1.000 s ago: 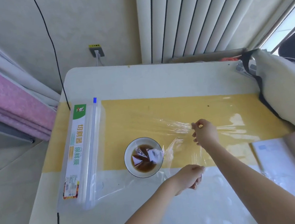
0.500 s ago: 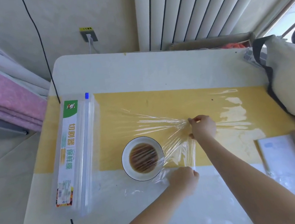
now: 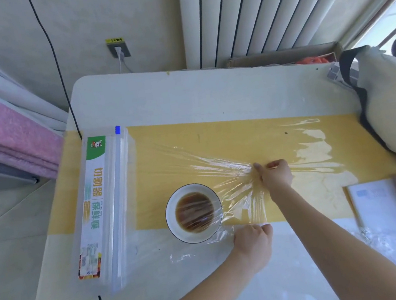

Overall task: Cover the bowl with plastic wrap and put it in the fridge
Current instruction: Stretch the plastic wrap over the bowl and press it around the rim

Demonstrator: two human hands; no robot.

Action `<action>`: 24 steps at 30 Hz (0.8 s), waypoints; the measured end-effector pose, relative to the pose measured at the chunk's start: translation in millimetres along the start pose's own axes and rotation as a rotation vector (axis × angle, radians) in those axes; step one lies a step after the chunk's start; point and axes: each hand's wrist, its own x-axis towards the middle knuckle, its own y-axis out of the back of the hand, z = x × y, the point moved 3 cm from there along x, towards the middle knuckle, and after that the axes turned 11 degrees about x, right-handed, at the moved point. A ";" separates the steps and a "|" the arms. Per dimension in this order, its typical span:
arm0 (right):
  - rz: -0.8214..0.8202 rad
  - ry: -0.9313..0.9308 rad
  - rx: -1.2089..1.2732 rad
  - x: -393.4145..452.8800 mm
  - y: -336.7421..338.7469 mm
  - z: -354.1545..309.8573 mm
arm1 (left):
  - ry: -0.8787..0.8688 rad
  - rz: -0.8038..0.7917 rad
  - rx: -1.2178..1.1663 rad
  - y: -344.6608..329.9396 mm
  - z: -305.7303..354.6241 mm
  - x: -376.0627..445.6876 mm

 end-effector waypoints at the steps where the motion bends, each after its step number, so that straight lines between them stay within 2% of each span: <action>1: -0.024 -0.020 0.025 -0.4 2.2 0.2 | -0.015 -0.002 0.009 0.8 -1.3 -1.1; 6: -0.167 -0.142 0.357 0.8 10.4 3.5 | -0.065 0.003 0.152 0.2 -1.0 -3.2; 12: 0.056 -0.056 0.004 -1.2 40.7 8.6 | -0.123 0.027 0.325 -6.3 5.1 -14.9; 14: 0.129 0.059 -0.023 -7.2 44.8 8.5 | -0.075 0.024 0.287 -1.6 -0.8 -21.4; 16: 0.175 0.253 0.005 -24.0 40.3 2.8 | -0.086 0.095 0.228 -1.3 -6.3 -23.9; 18: 0.135 0.470 0.043 -48.0 29.2 -3.5 | -0.070 0.223 0.217 11.7 -16.2 -34.4; 20: -0.003 0.608 0.052 -68.0 12.5 -3.2 | -0.029 0.497 0.175 23.3 -34.0 -45.4; 22: -0.153 0.654 0.044 -83.1 -3.5 0.8 | 0.038 0.748 0.072 25.8 -57.1 -57.0; 24: -0.267 0.657 0.028 -96.1 -14.4 6.5 | 0.051 0.869 0.030 27.0 -73.6 -69.5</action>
